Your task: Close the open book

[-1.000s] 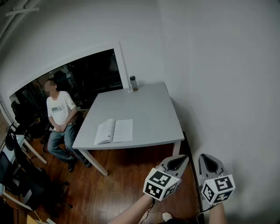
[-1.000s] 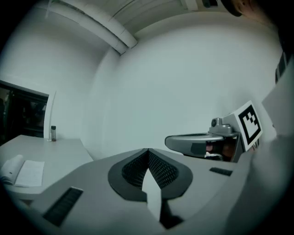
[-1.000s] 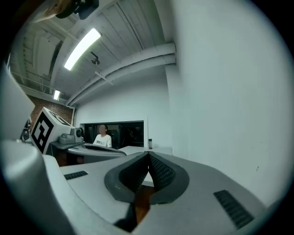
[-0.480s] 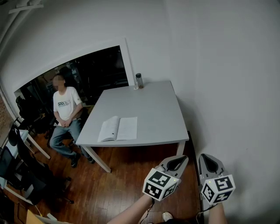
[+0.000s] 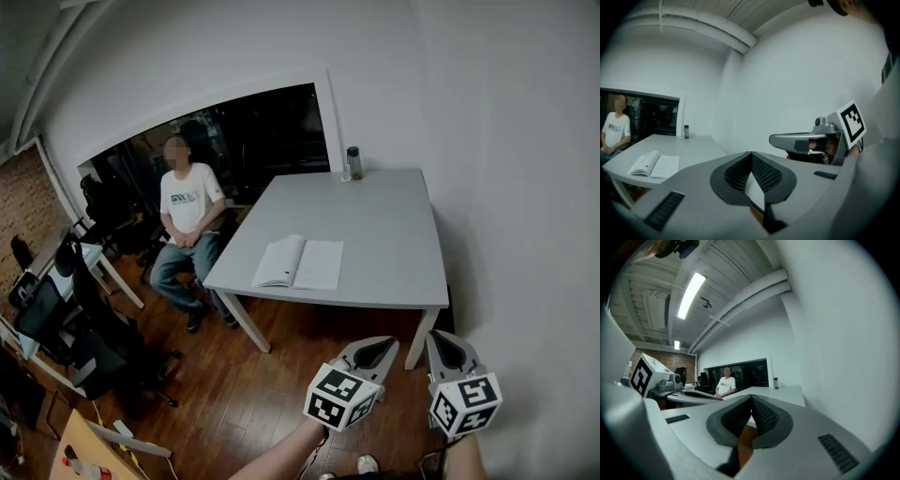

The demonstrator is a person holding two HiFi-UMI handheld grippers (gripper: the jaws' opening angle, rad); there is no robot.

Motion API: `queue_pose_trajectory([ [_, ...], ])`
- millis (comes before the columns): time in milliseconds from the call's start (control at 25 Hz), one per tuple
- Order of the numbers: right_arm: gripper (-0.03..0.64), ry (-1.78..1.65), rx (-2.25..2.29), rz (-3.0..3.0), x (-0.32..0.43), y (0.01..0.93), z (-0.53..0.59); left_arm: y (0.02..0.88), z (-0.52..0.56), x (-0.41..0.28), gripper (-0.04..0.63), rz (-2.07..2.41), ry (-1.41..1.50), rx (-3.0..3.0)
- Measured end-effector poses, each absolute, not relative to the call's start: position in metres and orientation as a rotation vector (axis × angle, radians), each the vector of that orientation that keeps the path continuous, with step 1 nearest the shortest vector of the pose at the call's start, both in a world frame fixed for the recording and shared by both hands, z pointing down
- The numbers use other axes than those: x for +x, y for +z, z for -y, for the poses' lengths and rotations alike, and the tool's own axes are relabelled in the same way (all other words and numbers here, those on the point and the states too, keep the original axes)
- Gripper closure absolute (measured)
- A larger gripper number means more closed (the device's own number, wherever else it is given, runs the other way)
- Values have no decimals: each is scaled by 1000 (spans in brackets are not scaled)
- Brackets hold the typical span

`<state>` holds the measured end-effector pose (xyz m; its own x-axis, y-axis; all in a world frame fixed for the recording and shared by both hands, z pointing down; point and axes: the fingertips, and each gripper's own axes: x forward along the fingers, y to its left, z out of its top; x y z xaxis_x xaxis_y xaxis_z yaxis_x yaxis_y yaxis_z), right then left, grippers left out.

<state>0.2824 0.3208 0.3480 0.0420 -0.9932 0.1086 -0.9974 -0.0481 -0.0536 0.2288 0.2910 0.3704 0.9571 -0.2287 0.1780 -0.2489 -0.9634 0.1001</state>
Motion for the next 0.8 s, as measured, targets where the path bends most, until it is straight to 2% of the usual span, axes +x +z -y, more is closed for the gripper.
queue_pose_trajectory([
  [440, 614, 169, 1892, 2464, 223, 350, -247, 373, -230, 148, 591, 881, 248, 2865],
  [800, 614, 180, 1709, 2576, 187, 360, -214, 378, -203, 94, 591, 1118, 251, 2758],
])
